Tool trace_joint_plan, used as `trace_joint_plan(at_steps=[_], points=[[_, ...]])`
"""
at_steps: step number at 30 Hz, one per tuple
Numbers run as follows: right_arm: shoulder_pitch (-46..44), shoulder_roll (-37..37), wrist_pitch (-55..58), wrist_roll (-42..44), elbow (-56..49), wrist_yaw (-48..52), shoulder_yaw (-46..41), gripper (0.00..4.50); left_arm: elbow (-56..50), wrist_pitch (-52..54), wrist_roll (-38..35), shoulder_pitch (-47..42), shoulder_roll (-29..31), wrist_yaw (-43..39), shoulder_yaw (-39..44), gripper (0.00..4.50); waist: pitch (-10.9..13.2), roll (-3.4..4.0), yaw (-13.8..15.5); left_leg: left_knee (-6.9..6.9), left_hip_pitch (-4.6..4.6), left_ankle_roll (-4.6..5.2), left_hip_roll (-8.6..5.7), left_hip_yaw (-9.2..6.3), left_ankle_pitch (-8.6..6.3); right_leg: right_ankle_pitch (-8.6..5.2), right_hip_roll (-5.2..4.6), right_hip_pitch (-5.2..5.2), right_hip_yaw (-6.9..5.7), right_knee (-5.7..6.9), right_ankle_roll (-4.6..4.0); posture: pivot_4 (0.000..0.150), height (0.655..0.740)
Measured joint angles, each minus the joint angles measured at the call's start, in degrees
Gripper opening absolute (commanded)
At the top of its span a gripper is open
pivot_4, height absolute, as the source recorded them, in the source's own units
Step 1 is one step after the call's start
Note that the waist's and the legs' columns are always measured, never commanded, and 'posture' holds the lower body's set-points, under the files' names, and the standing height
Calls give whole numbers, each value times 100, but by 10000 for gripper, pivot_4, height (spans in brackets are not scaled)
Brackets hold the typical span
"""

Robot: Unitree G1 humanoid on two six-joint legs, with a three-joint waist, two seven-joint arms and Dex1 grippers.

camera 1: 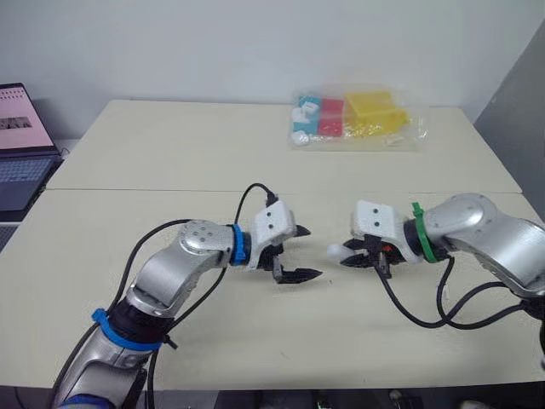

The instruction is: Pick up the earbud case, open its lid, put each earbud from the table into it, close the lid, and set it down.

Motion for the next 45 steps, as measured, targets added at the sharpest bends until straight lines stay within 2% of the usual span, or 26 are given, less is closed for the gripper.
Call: trace_joint_plan(at_steps=[7,17,21,29,30,41,45], points=[[-3,208,2,-377,28,291,-1,7691,6,9,126,11,-221,149,-85,45000,0,0,20,13,-1,0,-2,1,0,0,-4,2,-1,8,-3,1500,7378],[0,351,0,-665,28,523,-19,7691,149,-43,173,10,-227,102,-85,45000,0,0,18,25,0,0,-1,-2,0,1,-3,3,-1,17,-4,1500,7378],[7,424,6,-674,27,545,-21,7691,235,-154,244,9,-326,116,-85,36747,0,0,20,45,-7,1,0,-5,-1,16,-3,5,-5,21,-30,1500,7378],[7,515,63,-678,22,563,-48,7691,232,-161,250,8,-437,66,-142,10158,0,0,19,83,-5,3,-2,-4,-2,11,-4,5,-1,60,-22,1500,7378],[8,504,73,-676,20,607,-57,7691,229,-165,256,6,-429,9,-170,8447,0,-1,18,84,-2,3,-2,-5,-2,0,-4,5,-2,66,-3,1500,7378],[43,523,135,-667,-3,659,-104,7690,230,-199,351,-14,-429,-102,-187,8327,0,0,16,88,9,2,-1,-5,-1,-2,-2,4,0,95,-7,1500,7378],[122,441,68,-668,-55,754,-188,21734,236,-253,365,-12,-441,-119,-212,7759,0,-1,18,88,5,2,-2,-5,-1,-2,-4,3,0,90,-7,1500,7378]])
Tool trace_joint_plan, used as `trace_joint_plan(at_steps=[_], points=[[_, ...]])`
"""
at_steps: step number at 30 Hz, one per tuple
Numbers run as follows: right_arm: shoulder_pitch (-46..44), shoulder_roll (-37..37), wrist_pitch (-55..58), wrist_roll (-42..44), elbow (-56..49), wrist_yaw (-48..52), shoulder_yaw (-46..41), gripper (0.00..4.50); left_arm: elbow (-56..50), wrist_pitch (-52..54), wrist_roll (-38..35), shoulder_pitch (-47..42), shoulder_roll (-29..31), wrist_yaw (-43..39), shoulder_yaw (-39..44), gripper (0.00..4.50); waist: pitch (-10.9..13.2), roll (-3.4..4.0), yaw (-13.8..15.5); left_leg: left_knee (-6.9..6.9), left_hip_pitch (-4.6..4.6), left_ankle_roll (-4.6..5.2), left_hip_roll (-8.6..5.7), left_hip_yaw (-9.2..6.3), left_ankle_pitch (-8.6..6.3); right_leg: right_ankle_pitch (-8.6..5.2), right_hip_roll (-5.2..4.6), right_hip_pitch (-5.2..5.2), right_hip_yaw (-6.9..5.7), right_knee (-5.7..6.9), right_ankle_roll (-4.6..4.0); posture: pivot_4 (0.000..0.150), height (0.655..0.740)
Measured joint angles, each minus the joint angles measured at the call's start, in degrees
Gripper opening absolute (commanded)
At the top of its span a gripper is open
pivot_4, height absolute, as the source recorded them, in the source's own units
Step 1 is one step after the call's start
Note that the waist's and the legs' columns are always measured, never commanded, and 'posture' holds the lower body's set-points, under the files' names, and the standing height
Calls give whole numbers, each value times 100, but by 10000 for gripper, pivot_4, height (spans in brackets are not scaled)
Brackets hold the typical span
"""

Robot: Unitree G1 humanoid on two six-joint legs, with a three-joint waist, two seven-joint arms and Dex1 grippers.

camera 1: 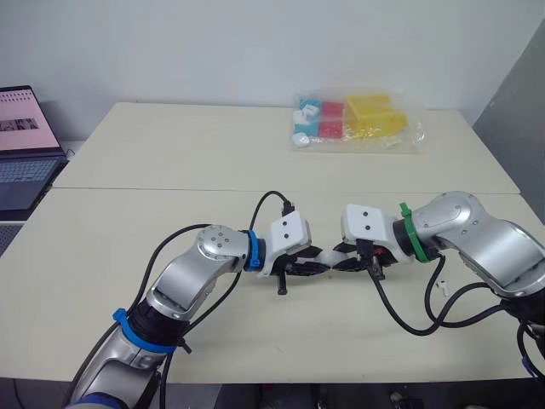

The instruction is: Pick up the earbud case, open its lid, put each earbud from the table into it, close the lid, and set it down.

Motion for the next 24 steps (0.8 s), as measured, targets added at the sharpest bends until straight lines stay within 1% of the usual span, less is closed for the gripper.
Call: trace_joint_plan(at_steps=[4,8,11,12,14,16,18,24], points=[[28,-192,-65,-15,32,66,-158,36393,20,-95,0,64,12,-7,9,7758,0,0,-2,0,2,0,0,0,0,0,0,0,-1,1,0,1500,7378],[116,-718,-310,9,106,317,-701,36524,267,-153,-169,397,-20,-9,279,7758,1,1,-2,-1,2,0,1,1,0,-1,0,-1,-1,0,-2,1500,7378],[371,-858,-809,20,121,467,-1137,36524,421,-181,-622,664,-412,-7,727,7757,1,-1,0,0,0,0,1,1,0,-2,0,0,-1,-1,-2,1500,7378],[479,-819,-955,80,115,503,-1280,36524,459,-204,-821,746,-587,2,893,7757,1,-1,0,0,2,0,1,3,0,-2,-2,0,1,0,-2,1500,7378],[775,-439,-1250,348,69,469,-1732,36524,477,-291,-1229,922,-954,87,1282,7758,2,-6,-6,2,2,0,3,2,0,-1,-1,2,1,1,-2,1500,7378],[1002,-171,-1548,428,-74,304,-1929,36524,469,-488,-1269,1046,-882,40,1346,7757,2,-5,-9,0,7,0,3,1,0,-1,2,3,0,7,-2,1500,7378],[1071,-63,-1690,391,-170,124,-1969,36524,470,-593,-1246,1171,-783,-27,1341,7757,3,-3,-8,1,9,-1,3,1,1,-1,2,4,-1,11,-3,1500,7378],[1143,305,-1910,2,-252,-314,-1804,36524,453,-897,-1131,1140,-651,-184,1216,7757,3,-4,0,7,10,-2,0,5,1,0,-2,7,4,9,-3,1500,7378]])
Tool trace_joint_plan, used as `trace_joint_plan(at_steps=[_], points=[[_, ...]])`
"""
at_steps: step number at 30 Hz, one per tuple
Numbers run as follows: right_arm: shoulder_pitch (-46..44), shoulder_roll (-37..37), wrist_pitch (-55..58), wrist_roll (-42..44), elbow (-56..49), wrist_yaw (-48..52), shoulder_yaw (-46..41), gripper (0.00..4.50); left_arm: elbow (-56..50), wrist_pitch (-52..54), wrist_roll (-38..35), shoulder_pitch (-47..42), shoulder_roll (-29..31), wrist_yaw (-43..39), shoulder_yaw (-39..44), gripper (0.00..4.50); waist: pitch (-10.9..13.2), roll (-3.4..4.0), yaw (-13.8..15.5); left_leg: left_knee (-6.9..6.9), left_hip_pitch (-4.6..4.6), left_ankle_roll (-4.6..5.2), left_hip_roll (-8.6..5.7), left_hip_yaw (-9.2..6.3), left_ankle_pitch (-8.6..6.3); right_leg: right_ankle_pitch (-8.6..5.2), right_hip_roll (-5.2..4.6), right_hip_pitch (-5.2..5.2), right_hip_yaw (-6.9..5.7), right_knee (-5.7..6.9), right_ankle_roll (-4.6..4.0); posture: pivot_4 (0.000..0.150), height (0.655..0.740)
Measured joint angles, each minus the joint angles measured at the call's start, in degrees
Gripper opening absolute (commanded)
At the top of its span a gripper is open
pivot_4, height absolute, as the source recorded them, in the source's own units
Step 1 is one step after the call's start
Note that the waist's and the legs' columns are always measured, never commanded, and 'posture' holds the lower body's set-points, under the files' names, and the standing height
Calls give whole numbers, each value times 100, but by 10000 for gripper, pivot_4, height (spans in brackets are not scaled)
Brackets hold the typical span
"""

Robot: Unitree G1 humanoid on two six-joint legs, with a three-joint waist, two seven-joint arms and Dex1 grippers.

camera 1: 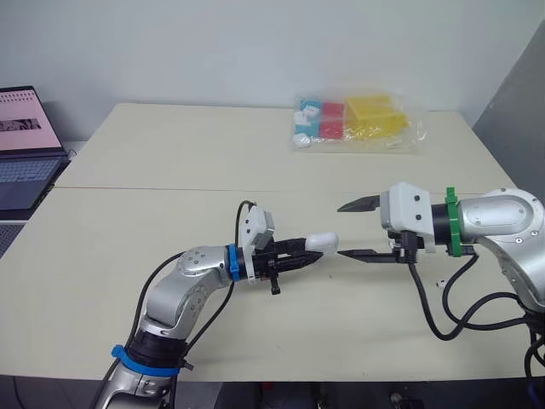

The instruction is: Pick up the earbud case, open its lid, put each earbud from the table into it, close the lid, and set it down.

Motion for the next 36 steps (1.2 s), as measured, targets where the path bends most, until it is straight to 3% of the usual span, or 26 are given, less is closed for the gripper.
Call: trace_joint_plan(at_steps=[11,26,31,36], points=[[-137,280,-132,-395,259,-116,415,36524,0,-141,76,-50,0,42,-67,7757,0,0,-7,-2,0,0,2,-3,0,0,3,-1,-3,-1,-1,1500,7378],[-324,317,15,-244,444,-103,258,36524,86,-761,435,-9,130,-210,-387,7757,0,0,0,-2,-3,1,2,-1,0,0,1,-1,-1,-3,-1,1500,7378],[-282,294,178,-75,441,-97,39,36524,110,-807,437,23,133,-218,-388,7757,0,0,-1,-4,-2,1,3,-1,0,0,2,-2,-4,-3,-1,1500,7378],[-170,63,819,617,222,33,-455,36524,142,-855,443,37,118,-165,-376,7757,0,0,4,-3,-5,1,2,-2,-1,0,0,-1,-3,-5,-1,1500,7378]])
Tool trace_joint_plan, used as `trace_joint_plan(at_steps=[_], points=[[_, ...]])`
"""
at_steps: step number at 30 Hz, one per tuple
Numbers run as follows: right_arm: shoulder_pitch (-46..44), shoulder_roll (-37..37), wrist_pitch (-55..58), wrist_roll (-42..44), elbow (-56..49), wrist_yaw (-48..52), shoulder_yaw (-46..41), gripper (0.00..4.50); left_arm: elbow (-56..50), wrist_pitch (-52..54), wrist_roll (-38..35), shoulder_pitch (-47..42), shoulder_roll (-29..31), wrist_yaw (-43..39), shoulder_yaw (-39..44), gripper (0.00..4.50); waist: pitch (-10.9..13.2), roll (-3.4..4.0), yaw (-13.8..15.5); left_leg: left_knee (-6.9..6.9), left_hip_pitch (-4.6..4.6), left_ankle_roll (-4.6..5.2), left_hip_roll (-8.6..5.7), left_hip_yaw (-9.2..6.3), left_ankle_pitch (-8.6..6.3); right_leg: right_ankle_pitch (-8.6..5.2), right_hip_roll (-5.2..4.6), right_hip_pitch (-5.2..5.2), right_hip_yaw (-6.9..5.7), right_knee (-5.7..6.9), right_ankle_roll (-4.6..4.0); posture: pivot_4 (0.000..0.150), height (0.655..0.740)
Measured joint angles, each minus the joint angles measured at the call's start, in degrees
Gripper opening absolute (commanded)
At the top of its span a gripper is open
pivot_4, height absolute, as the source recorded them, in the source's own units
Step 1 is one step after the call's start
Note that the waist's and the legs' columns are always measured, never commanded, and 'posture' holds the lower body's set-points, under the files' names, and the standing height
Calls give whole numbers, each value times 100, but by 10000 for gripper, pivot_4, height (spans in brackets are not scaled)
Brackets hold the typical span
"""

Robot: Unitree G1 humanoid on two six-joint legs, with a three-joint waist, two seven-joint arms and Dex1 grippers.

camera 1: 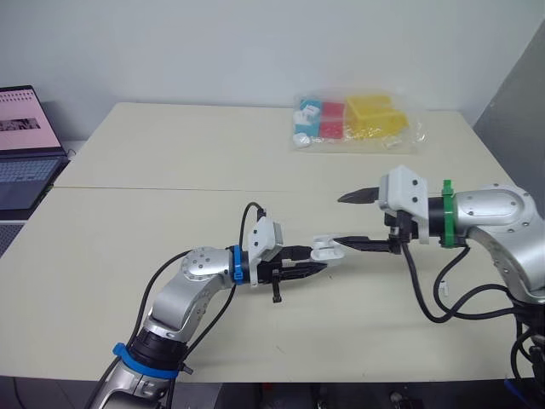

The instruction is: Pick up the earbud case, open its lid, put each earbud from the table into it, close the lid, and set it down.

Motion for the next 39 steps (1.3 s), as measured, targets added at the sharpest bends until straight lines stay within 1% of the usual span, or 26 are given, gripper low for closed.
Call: trace_joint_plan(at_steps=[3,4,6,8,10,12,14,16,17,19,24,27,33,39], points=[[57,-171,321,320,-134,-3,-332,36524,21,-23,28,1,-13,62,-1,7757,0,0,1,0,0,0,0,-1,0,0,0,0,-1,0,0,1500,7378],[188,-304,553,462,-194,-44,-567,36524,17,-44,44,18,-22,101,8,7757,0,0,4,-1,-1,0,0,-1,0,0,0,1,-3,-1,0,1500,7378],[680,-660,1093,649,-285,-201,-1228,36524,14,-134,92,107,-10,166,43,7757,0,-1,44,-2,-6,0,-1,2,0,0,-3,1,-8,-6,0,1500,7378],[1348,-975,1599,602,-397,-483,-1803,36524,27,-251,180,187,25,211,46,7757,0,-1,76,-4,-8,0,-3,4,0,-1,-7,1,-5,-11,0,1500,7378],[1959,-1069,2006,495,-544,-792,-2105,36524,26,-317,206,228,54,215,50,7757,0,-2,80,-5,-7,0,-2,4,0,0,-8,0,-3,-12,0,1500,7378],[2370,-957,2400,508,-748,-1101,-2311,36524,11,-355,204,230,60,224,53,7757,0,-2,58,-4,-2,0,-2,8,0,0,-6,-2,6,-5,1,1500,7378],[2725,-690,2629,478,-999,-1478,-2580,36524,5,-387,206,203,62,218,41,7757,0,-2,30,-4,3,0,0,4,0,0,-2,1,3,-1,1,1500,7378],[3293,-264,2727,302,-1223,-1932,-2729,36524,22,-420,205,178,103,204,53,7757,-4,-7,31,-5,2,0,4,5,0,-1,4,4,-11,-2,1,1500,7378],[3619,94,2725,208,-1256,-2200,-2754,36524,57,-423,205,163,122,195,62,7757,-4,-6,29,-6,0,-1,4,4,0,-1,5,4,-12,-1,1,1500,7378],[3969,462,2633,68,-1225,-2474,-2729,36524,98,-425,206,144,139,186,70,7757,-1,8,19,-5,0,-1,0,5,0,-1,2,0,-2,1,2,1500,7378],[4143,994,1971,-195,-877,-2884,-2740,36524,127,-463,209,25,133,131,58,7757,-1,6,-23,-2,6,0,-3,9,0,3,1,2,6,-1,8,1500,7378],[4265,1027,1524,-348,-561,-2902,-2739,36524,127,-463,210,26,147,93,54,7757,-1,6,-11,-4,1,0,-2,12,0,0,4,2,-1,-5,5,1500,7378],[4327,1037,1125,-531,150,-2989,-2745,36524,120,-460,215,50,167,86,51,7757,-1,6,-8,-6,1,0,-1,12,0,0,5,2,2,-5,3,1500,7378],[4318,1139,944,-594,438,-2985,-2633,36524,117,-453,215,60,196,85,50,7757,-1,6,-11,-6,3,0,0,11,0,0,5,2,1,-3,3,1500,7378]])
